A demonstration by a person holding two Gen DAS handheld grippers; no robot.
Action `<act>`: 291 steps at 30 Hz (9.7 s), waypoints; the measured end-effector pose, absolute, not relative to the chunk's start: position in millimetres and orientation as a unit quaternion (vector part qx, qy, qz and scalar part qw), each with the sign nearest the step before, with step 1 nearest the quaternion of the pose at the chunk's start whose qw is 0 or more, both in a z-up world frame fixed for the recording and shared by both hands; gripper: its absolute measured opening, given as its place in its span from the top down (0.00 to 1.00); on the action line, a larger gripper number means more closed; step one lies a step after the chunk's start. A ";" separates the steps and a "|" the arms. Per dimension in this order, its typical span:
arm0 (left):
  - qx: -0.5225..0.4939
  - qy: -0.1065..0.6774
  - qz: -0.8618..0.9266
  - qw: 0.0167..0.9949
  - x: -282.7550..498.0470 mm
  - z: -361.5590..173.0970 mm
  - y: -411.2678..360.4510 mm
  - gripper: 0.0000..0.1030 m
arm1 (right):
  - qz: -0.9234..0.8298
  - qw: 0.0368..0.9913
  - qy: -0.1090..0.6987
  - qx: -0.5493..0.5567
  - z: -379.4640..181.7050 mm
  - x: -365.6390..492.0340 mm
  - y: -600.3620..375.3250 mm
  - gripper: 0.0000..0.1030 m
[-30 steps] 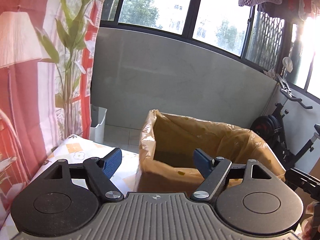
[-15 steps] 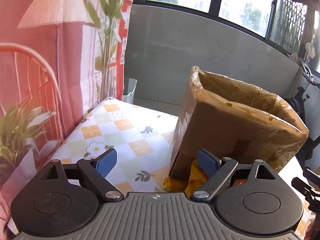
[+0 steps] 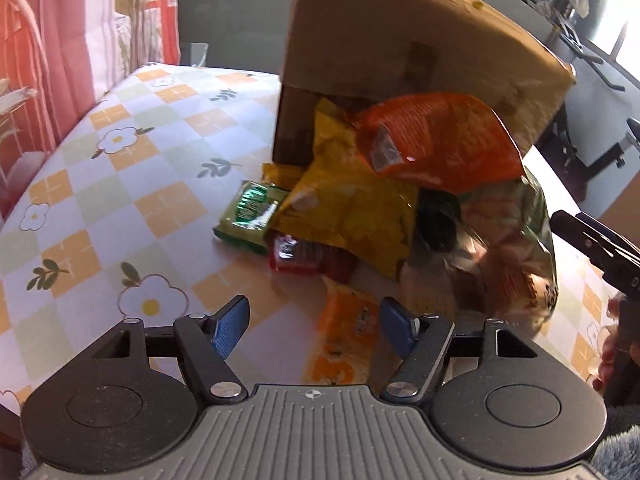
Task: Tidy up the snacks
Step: 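Return to the pile and grasp the orange wafer bar with the left tool, then grasp the orange bread packet with the right tool while the left tool lifts the wafer bar, then carry both snacks over the upright box and open both tools to drop them, then move both tools back toward the snack pile, then close the left tool on the orange triangle-chip bag and lift it, then grasp the rectangular cracker biscuit with the right tool while the left tool holds the orange bag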
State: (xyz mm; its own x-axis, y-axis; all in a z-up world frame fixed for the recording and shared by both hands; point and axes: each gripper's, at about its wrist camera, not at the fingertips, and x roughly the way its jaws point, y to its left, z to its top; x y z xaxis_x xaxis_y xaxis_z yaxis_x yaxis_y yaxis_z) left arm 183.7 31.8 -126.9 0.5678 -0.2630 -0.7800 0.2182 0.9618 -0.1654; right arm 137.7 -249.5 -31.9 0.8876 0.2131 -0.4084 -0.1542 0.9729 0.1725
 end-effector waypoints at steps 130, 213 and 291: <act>-0.019 0.204 -0.189 0.960 304.5 49.4 -10.7 0.63 | 0.135 0.982 0.126 0.026 108.4 261.1 -266.9 0.28; 0.010 0.389 -0.229 0.892 181.9 -135.3 -50.2 0.22 | 0.064 0.976 0.207 0.036 -10.3 107.0 -251.2 0.06; -0.044 0.370 -0.114 0.921 161.5 -147.8 60.8 0.32 | 0.139 0.953 0.225 -0.146 -41.1 108.8 -129.8 0.07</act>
